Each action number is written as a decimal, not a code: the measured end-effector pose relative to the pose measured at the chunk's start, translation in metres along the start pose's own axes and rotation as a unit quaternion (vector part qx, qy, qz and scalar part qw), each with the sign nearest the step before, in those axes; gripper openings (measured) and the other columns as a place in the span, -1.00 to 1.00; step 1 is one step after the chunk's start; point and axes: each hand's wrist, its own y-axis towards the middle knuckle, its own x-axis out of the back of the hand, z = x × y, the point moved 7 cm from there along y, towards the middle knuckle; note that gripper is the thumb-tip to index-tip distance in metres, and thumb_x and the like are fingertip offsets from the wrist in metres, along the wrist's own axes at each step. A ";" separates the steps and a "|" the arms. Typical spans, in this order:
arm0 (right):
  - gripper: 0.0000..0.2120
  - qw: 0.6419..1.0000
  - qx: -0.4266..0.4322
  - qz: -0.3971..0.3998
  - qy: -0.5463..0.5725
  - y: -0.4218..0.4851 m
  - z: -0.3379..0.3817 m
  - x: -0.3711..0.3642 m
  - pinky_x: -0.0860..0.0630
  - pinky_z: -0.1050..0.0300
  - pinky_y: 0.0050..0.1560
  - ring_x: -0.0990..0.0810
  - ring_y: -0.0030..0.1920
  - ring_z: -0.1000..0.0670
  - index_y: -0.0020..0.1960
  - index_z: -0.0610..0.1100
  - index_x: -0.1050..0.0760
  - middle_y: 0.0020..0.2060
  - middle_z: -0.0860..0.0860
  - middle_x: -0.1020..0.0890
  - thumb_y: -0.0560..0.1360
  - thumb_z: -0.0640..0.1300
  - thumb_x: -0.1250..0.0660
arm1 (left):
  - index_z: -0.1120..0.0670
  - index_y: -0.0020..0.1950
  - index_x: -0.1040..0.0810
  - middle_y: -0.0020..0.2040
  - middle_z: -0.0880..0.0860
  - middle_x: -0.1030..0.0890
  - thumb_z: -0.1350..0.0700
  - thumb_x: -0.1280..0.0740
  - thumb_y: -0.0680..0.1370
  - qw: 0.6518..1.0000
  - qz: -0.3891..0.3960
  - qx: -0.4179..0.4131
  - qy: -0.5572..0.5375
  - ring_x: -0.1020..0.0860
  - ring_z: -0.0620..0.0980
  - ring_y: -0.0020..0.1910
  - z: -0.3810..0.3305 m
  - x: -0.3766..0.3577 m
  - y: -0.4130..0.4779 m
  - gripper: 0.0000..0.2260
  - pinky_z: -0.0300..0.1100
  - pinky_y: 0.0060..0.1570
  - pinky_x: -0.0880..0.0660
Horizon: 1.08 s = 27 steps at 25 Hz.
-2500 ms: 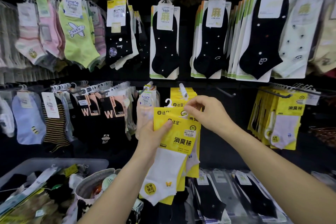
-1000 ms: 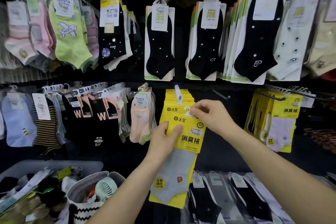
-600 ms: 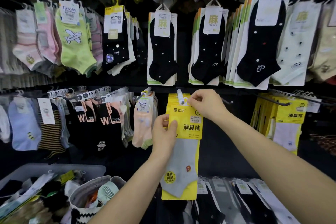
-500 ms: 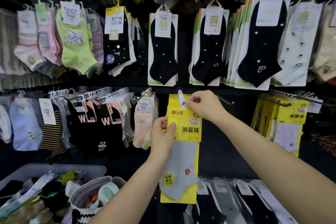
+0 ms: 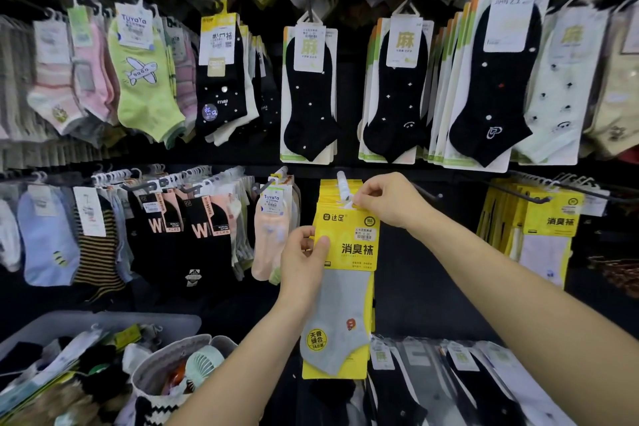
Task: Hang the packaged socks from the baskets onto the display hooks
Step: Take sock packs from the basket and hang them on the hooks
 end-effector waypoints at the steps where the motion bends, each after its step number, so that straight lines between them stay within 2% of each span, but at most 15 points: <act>1: -0.87 1.000 0.001 -0.001 -0.009 -0.001 0.001 -0.002 -0.51 0.14 -0.15 -0.56 -0.18 0.04 -0.20 -0.13 -0.61 -0.24 0.05 -0.61 0.49 -0.15 -0.33 | -0.01 -0.10 -0.46 -0.25 -0.01 -0.46 0.19 -0.30 0.55 1.000 -0.003 -0.009 0.022 -0.44 -0.14 -0.30 0.000 0.002 -0.001 -0.90 -0.27 -0.26 -0.42; 3: -0.87 1.000 0.001 -0.017 -0.010 -0.004 0.001 -0.002 -0.49 0.17 -0.21 -0.55 -0.20 0.03 -0.19 -0.15 -0.61 -0.27 0.06 -0.59 0.48 -0.15 -0.32 | -0.02 -0.12 -0.46 -0.27 -0.03 -0.43 0.19 -0.31 0.54 1.000 0.005 -0.012 0.027 -0.42 -0.15 -0.32 -0.002 0.002 -0.003 -0.89 -0.26 -0.26 -0.40; 5: -0.85 0.999 -0.002 -0.042 0.010 -0.004 0.000 0.005 -0.49 0.15 -0.21 -0.55 -0.20 0.02 -0.15 -0.20 -0.61 -0.28 0.09 -0.58 0.48 -0.15 -0.31 | -0.01 -0.09 -0.47 -0.20 0.01 -0.49 0.18 -0.31 0.54 1.000 0.022 -0.010 0.015 -0.48 -0.11 -0.26 -0.007 -0.003 -0.001 -0.91 -0.18 -0.19 -0.46; 9: -0.82 0.998 -0.026 -0.057 0.009 0.003 -0.004 0.007 -0.54 0.02 -0.07 -0.59 -0.13 -0.06 -0.08 -0.24 -0.61 -0.16 -0.09 -0.64 0.50 -0.14 -0.30 | 0.06 -0.04 -0.48 -0.06 0.10 -0.57 0.18 -0.30 0.55 1.000 0.023 0.019 0.008 -0.56 0.02 -0.08 -0.007 -0.008 0.007 -0.96 -0.01 0.01 -0.52; 13: -0.81 0.999 -0.040 -0.017 -0.009 0.008 -0.008 -0.010 -0.44 0.19 -0.30 -0.52 -0.25 0.04 -0.13 -0.23 -0.61 -0.28 -0.02 -0.58 0.49 -0.11 -0.33 | 0.07 -0.10 -0.48 -0.23 0.03 -0.48 0.17 -0.33 0.52 0.998 -0.006 0.035 0.054 -0.49 -0.04 -0.22 0.008 0.002 0.011 -0.95 -0.09 -0.12 -0.47; 14: -0.83 0.999 -0.043 -0.022 -0.005 0.007 -0.012 -0.010 -0.42 0.21 -0.31 -0.52 -0.24 0.05 -0.15 -0.18 -0.61 -0.27 0.01 -0.59 0.48 -0.08 -0.35 | 0.10 -0.05 -0.48 -0.22 0.02 -0.46 0.14 -0.35 0.51 0.996 -0.011 0.031 0.081 -0.46 -0.06 -0.22 0.012 0.005 0.012 -0.92 -0.15 -0.14 -0.44; 16: -0.87 0.997 -0.041 -0.060 -0.006 0.001 -0.023 -0.006 -0.43 0.22 -0.26 -0.53 -0.16 0.06 -0.11 -0.08 -0.57 -0.19 0.05 -0.58 0.44 -0.02 -0.39 | 0.13 0.09 -0.44 -0.10 0.00 -0.46 0.05 -0.38 0.48 0.986 -0.035 0.018 0.164 -0.45 -0.11 -0.13 0.016 0.011 0.018 -0.73 -0.25 -0.15 -0.38; 18: -0.66 0.994 -0.056 -0.092 0.010 -0.012 -0.040 -0.007 -0.45 0.18 -0.07 -0.51 -0.02 0.05 0.14 -0.05 -0.48 0.01 0.01 -0.53 0.43 0.05 -0.40 | 0.08 0.25 -0.38 0.10 -0.06 -0.43 -0.07 -0.38 0.46 0.980 -0.028 0.002 0.199 -0.41 -0.12 0.10 0.017 0.009 0.028 -0.56 -0.23 0.03 -0.36; 20: -0.41 0.992 -0.084 -0.069 0.058 -0.027 -0.061 -0.023 -0.45 0.09 0.16 -0.48 0.20 0.00 0.39 -0.10 -0.30 0.25 -0.05 -0.46 0.45 0.07 -0.38 | 0.06 0.37 -0.31 0.26 -0.10 -0.40 -0.16 -0.33 0.48 0.987 0.037 0.004 0.158 -0.38 -0.12 0.27 0.020 -0.003 0.034 -0.46 -0.11 0.24 -0.36; 21: -0.35 0.991 -0.088 -0.037 0.092 -0.036 -0.068 -0.036 -0.42 0.05 0.26 -0.43 0.30 0.00 0.45 -0.09 -0.22 0.33 -0.04 -0.41 0.46 0.07 -0.37 | 0.06 0.37 -0.33 0.29 -0.08 -0.45 -0.16 -0.29 0.51 0.991 0.072 0.008 0.109 -0.42 -0.09 0.29 0.024 -0.009 0.035 -0.48 -0.07 0.27 -0.40; 22: -0.34 0.987 -0.084 -0.004 0.138 -0.045 -0.074 -0.049 -0.41 0.07 0.29 -0.41 0.33 0.04 0.46 -0.05 -0.19 0.37 -0.02 -0.40 0.46 0.06 -0.38 | 0.03 0.34 -0.38 0.24 -0.06 -0.53 -0.13 -0.26 0.54 0.993 0.102 0.012 0.061 -0.49 -0.08 0.25 0.028 -0.014 0.033 -0.57 -0.11 0.20 -0.47; 24: -0.36 0.966 -0.063 0.055 0.244 -0.060 -0.078 -0.072 -0.49 0.29 0.11 -0.51 0.20 0.21 0.41 0.08 -0.18 0.28 0.07 -0.50 0.44 -0.04 -0.42 | -0.08 0.19 -0.47 0.06 -0.13 -0.64 -0.08 -0.18 0.57 0.991 0.135 0.015 -0.003 -0.60 -0.16 0.08 0.040 -0.018 0.025 -0.76 -0.32 -0.06 -0.54; 25: -0.33 0.955 -0.050 0.070 0.283 -0.064 -0.078 -0.081 -0.51 0.34 0.01 -0.56 0.12 0.23 0.39 0.09 -0.16 0.21 0.09 -0.55 0.42 -0.12 -0.45 | -0.10 0.17 -0.47 0.03 -0.17 -0.65 -0.10 -0.17 0.55 0.988 0.151 0.020 -0.025 -0.61 -0.20 0.03 0.048 -0.019 0.020 -0.76 -0.37 -0.13 -0.53; 27: -0.28 0.943 -0.046 0.063 0.324 -0.067 -0.083 -0.095 -0.56 0.20 0.05 -0.60 0.12 0.11 0.43 -0.01 -0.12 0.17 0.03 -0.57 0.41 -0.24 -0.44 | -0.08 0.26 -0.45 0.09 -0.14 -0.64 -0.16 -0.17 0.53 0.981 0.176 0.054 -0.068 -0.61 -0.14 0.08 0.065 -0.023 0.012 -0.65 -0.30 -0.08 -0.55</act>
